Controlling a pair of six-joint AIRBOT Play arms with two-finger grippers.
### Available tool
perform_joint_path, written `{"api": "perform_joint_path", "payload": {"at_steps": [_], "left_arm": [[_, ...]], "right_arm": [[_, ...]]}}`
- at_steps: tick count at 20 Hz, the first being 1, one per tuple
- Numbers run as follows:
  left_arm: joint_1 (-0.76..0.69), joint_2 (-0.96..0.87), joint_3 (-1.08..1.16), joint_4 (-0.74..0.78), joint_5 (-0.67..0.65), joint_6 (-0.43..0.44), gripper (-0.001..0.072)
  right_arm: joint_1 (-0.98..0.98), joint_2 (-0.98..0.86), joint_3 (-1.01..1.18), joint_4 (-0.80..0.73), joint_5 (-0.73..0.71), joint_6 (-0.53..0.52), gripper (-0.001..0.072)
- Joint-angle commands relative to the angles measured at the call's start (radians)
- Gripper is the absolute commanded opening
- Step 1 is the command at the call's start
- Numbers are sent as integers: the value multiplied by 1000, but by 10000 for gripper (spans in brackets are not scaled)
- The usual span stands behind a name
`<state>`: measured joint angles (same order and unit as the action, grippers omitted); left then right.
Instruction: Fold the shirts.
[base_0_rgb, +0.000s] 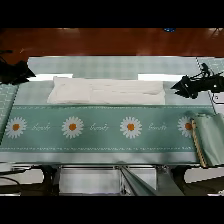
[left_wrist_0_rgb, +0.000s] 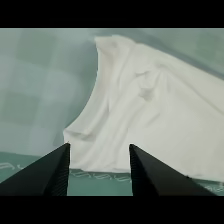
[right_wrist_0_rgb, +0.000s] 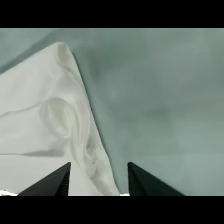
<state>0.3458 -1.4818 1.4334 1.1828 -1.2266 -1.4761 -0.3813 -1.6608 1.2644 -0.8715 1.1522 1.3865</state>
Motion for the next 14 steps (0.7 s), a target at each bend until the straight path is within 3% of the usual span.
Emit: {"api": "perform_joint_path", "payload": {"at_steps": [1, 4, 8, 9, 11, 13, 14], "left_arm": [[-48, 209, -335, -60, 156, 54, 466], [-102, 291, -472, -84, 158, 54, 466], [-169, 295, -492, -102, 198, 51, 466], [-181, 295, -492, -116, 225, 51, 466], [-198, 295, -492, -138, 260, 51, 466], [-206, 295, -492, -137, 264, 51, 464], [-209, 295, -491, -137, 253, 53, 409]], "right_arm": [[62, -44, -18, 8, -27, 29, 418], [114, -79, -18, 40, -70, 16, 419], [164, -132, -18, 114, -91, -2, 398], [179, -134, -18, 147, -91, -33, 321], [197, -132, 3, 211, -66, -107, 30], [197, -100, 26, 224, -26, -124, 27], [194, -62, 26, 199, -23, -121, 27]]}}
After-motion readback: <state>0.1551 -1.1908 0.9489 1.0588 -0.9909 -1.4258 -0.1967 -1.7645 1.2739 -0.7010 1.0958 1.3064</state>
